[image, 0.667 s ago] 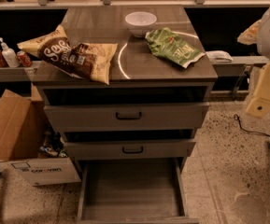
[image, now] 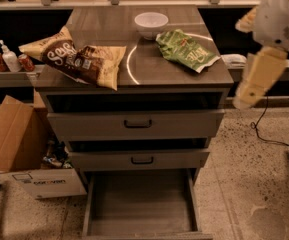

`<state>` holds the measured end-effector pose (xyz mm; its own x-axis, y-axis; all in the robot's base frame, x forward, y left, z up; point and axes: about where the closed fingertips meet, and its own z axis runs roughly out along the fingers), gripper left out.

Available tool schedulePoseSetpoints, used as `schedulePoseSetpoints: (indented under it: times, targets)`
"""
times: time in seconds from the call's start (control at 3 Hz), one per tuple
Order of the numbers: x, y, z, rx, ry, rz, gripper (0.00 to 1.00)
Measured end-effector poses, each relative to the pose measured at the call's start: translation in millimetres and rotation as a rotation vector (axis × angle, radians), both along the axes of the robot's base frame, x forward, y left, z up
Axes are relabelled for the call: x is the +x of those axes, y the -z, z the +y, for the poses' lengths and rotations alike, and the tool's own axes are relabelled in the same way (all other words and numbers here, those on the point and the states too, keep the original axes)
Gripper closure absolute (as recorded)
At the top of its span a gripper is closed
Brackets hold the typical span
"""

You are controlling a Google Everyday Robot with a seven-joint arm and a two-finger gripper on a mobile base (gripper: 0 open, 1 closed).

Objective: Place brown chip bag into bottom drawer

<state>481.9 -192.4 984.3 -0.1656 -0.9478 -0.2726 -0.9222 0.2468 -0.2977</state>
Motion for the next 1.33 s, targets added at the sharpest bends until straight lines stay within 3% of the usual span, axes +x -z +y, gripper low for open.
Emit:
schedulePoseSetpoints:
  times: [0.33, 0.67, 1.0, 1.33]
  targets:
    - [51.9, -0.6, 44.2, 0.111, -0.058, -0.058, 0.0]
    - [97.7, 6.2, 105.6, 0.274, -0.126, -0.066, 0.0]
    - [97.9, 6.3, 105.8, 0.275, -0.126, -0.066, 0.0]
    - [133.4, 28.0, 132.3, 0.316, -0.15, -0.074, 0.0]
